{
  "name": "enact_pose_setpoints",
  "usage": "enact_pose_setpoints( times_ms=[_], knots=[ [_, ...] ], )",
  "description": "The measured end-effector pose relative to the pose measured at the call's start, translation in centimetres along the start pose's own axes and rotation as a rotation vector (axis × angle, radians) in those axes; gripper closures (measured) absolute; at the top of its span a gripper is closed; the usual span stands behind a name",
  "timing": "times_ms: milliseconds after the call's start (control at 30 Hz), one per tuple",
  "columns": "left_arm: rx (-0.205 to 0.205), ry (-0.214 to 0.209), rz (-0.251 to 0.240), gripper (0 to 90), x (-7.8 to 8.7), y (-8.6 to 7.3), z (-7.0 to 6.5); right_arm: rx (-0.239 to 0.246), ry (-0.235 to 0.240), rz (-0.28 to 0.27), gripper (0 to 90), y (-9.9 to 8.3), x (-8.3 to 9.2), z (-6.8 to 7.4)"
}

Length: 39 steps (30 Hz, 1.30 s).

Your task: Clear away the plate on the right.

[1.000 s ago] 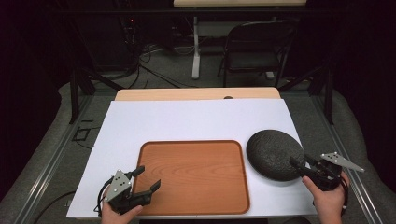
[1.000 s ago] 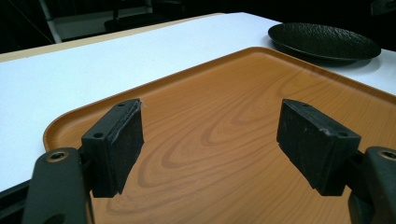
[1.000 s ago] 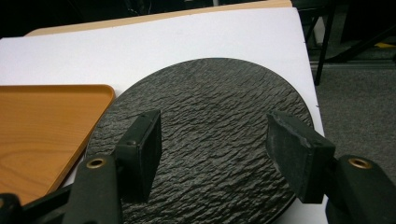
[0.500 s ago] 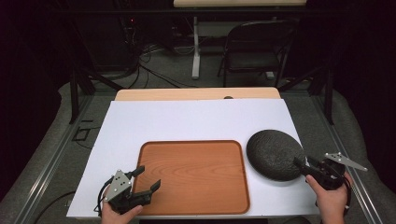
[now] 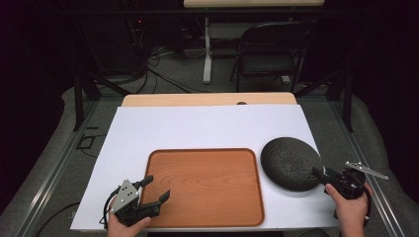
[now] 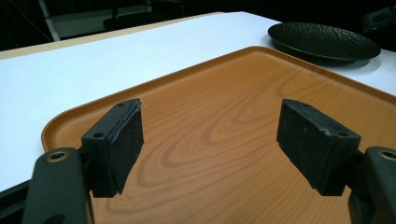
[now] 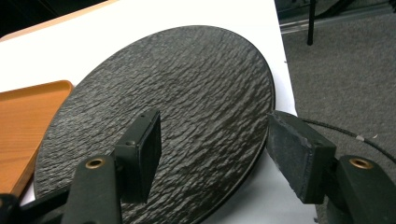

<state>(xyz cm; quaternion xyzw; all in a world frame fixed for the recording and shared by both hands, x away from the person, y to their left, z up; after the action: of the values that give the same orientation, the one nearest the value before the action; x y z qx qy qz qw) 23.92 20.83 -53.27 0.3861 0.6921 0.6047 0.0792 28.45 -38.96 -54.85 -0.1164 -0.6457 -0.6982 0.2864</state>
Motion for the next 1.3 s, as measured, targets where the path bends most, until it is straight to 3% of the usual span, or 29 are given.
enact_pose_setpoints(
  times_ms=[500,700,733,767,1300],
  knots=[
    [-0.001,-0.002,0.000,23.2,0.0,0.0,0.0,-0.093,0.029,0.043,37.4,-0.9,-1.2,-1.1],
    [-0.001,-0.005,-0.001,23.2,0.0,0.0,0.0,-0.097,0.038,0.049,38.3,-1.1,-1.5,-1.3],
    [-0.001,-0.005,-0.001,23.2,0.0,0.0,0.0,-0.120,0.047,0.052,38.4,-1.1,-1.6,-1.1],
    [-0.003,-0.002,-0.001,23.2,0.0,0.0,0.0,-0.105,0.045,0.053,38.4,-1.1,-1.6,-1.2],
    [-0.003,-0.007,0.005,23.3,0.0,0.0,0.0,-0.116,0.064,0.054,38.0,-1.1,-2.2,-1.0]
  ],
)
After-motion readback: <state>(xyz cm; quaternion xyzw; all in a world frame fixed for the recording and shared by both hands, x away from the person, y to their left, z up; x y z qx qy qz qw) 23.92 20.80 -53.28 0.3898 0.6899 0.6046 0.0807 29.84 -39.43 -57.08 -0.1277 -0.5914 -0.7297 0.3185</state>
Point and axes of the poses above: each handheld gripper's, and its own axes: x roughly backward along the jaws, y roughly out of its top, z roughly to its left, the point moved 1 cm from there along -x, roughly forward along the jaws, and after that the axes turned 13 degrees about x, right-handed, at the moved point
